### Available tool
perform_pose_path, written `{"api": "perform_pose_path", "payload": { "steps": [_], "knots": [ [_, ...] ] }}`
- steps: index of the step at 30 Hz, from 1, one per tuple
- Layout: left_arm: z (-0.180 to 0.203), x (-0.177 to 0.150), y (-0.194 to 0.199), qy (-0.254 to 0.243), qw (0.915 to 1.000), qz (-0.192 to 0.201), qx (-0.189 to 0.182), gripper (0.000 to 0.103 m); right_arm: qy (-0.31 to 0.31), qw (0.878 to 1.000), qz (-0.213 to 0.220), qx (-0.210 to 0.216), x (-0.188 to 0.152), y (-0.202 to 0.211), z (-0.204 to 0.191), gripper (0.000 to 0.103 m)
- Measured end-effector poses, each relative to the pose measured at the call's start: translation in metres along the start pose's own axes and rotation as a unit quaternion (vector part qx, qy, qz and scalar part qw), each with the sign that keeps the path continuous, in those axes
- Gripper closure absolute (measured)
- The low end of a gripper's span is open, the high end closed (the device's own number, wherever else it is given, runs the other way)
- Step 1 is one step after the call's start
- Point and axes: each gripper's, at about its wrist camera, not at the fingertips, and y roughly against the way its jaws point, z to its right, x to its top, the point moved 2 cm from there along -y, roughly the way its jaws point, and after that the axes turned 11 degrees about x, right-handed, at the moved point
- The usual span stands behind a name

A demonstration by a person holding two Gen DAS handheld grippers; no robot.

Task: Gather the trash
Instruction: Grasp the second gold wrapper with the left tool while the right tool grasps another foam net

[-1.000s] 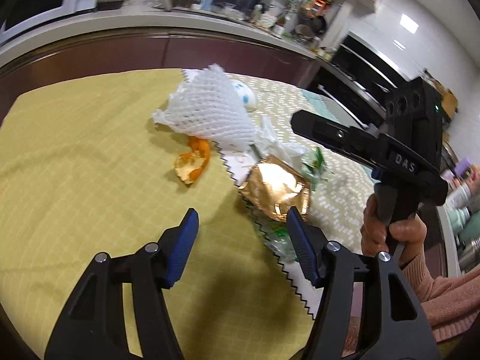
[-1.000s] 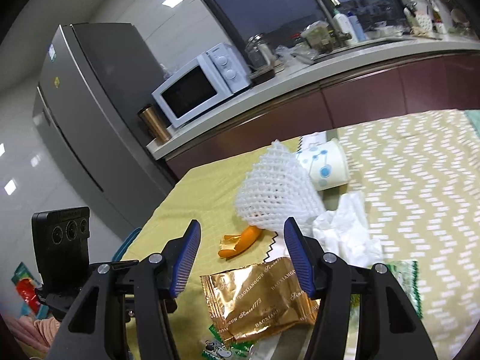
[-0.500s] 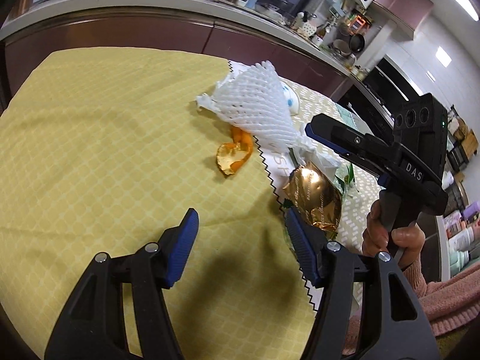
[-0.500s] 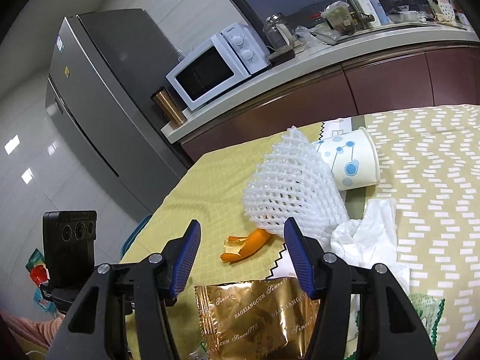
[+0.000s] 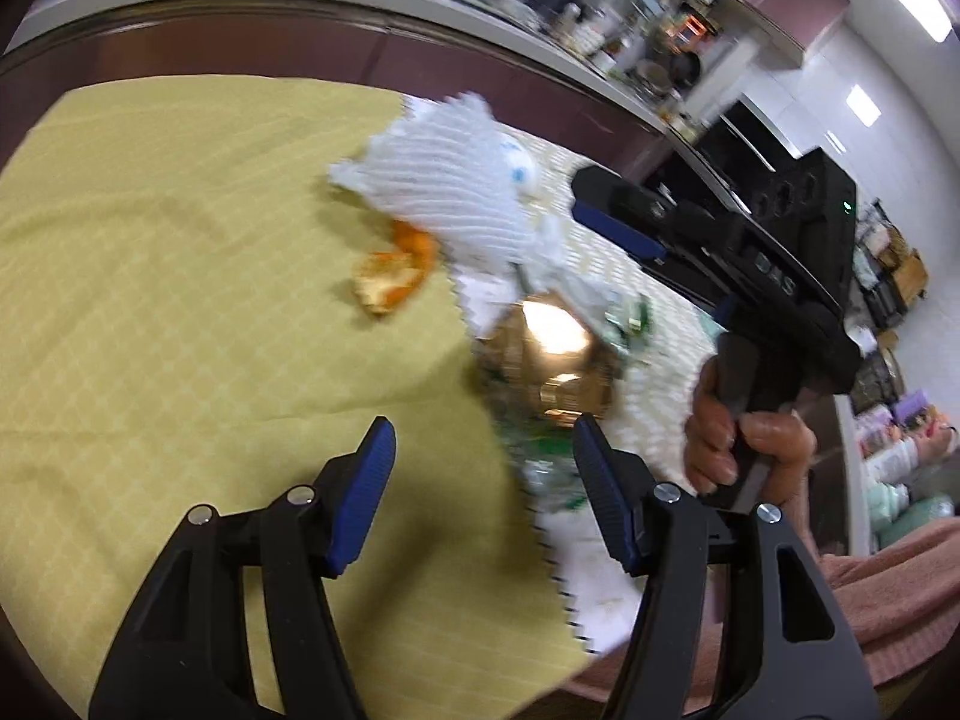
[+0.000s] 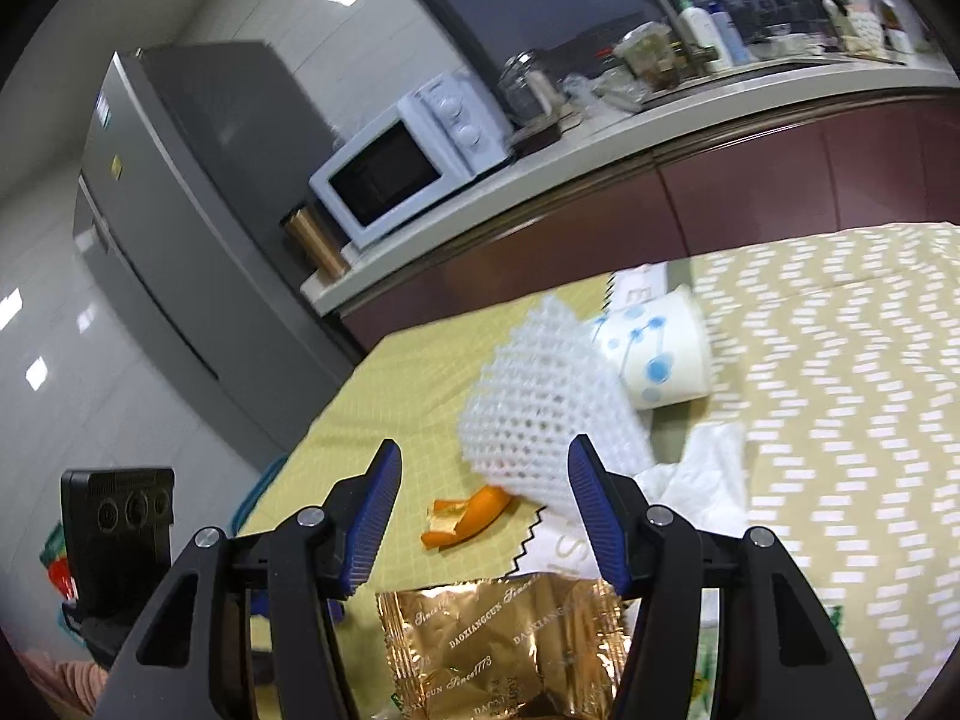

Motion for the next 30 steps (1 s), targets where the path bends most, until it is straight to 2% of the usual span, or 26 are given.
{"api": "perform_pose_path", "payload": {
  "steps": [4,7,13,17,18,19,20,22,24,30],
  "knots": [
    [0.015,0.011,0.006,-0.043,0.9987,-0.027,-0.003,0.042,0.002,0.999,0.029,-0.016,0.002,0.016,-0.005,0.044],
    [0.021,0.020,0.005,-0.063,0.9975,-0.025,-0.022,0.038,-0.002,0.998,0.046,-0.034,-0.001,0.026,-0.004,0.044],
    [0.019,0.018,-0.029,-0.044,0.9966,-0.031,-0.062,0.039,-0.012,0.997,0.039,-0.069,0.000,0.027,0.008,0.044],
    [0.013,0.023,-0.045,-0.026,0.9960,-0.040,-0.076,0.039,-0.014,0.996,0.035,-0.079,0.005,0.022,0.013,0.043],
    [0.012,0.024,-0.049,-0.021,0.9958,-0.041,-0.079,0.043,-0.013,0.996,0.033,-0.080,0.006,0.020,0.013,0.043],
    [0.009,0.025,-0.052,-0.014,0.9951,-0.041,-0.088,0.053,-0.011,0.996,0.029,-0.079,0.007,0.016,0.013,0.043],
    [0.007,0.026,-0.055,-0.009,0.9946,-0.043,-0.094,0.059,-0.010,0.996,0.026,-0.079,0.007,0.013,0.013,0.044],
    [0.002,0.026,-0.060,0.006,0.9928,-0.047,-0.110,0.079,-0.008,0.997,0.014,-0.080,0.008,0.004,0.013,0.044],
    [0.000,0.026,-0.062,0.013,0.9912,-0.046,-0.123,0.092,-0.004,0.997,0.001,-0.080,0.009,-0.005,0.013,0.044],
    [-0.007,0.022,-0.050,0.020,0.9901,-0.025,-0.137,0.099,0.008,0.994,-0.032,-0.104,0.016,-0.033,0.014,0.044]
  ]
}}
